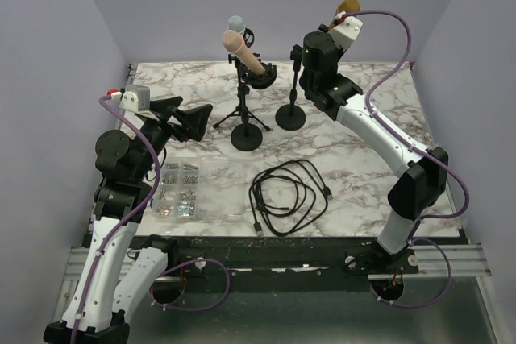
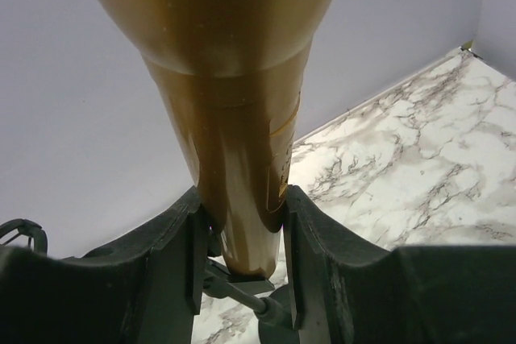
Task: Remove the microphone from the stand
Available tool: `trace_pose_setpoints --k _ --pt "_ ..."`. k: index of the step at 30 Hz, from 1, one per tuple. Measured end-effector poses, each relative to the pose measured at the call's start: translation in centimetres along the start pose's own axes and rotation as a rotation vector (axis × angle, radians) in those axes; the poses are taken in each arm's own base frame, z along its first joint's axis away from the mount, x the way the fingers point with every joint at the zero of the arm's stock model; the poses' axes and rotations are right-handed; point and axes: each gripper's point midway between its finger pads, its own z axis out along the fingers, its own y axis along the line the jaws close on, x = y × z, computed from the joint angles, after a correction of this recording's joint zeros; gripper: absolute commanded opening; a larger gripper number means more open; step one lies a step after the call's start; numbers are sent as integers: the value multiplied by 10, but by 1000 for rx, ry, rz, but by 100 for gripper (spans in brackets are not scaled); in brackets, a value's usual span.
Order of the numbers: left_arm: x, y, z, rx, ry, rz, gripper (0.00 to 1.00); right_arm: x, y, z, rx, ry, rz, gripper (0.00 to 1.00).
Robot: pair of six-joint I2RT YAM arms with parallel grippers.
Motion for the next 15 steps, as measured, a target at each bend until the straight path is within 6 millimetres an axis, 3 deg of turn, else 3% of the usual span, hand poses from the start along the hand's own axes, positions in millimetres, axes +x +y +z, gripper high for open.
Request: trace_pose_setpoints --k 8,15 --pt "6 2 4 -1 21 -8 99 0 0 -1 -19 -12 -14 1" --pt "19 6 13 -1 64 -25 99 1 7 -5 -107 14 -69 1"
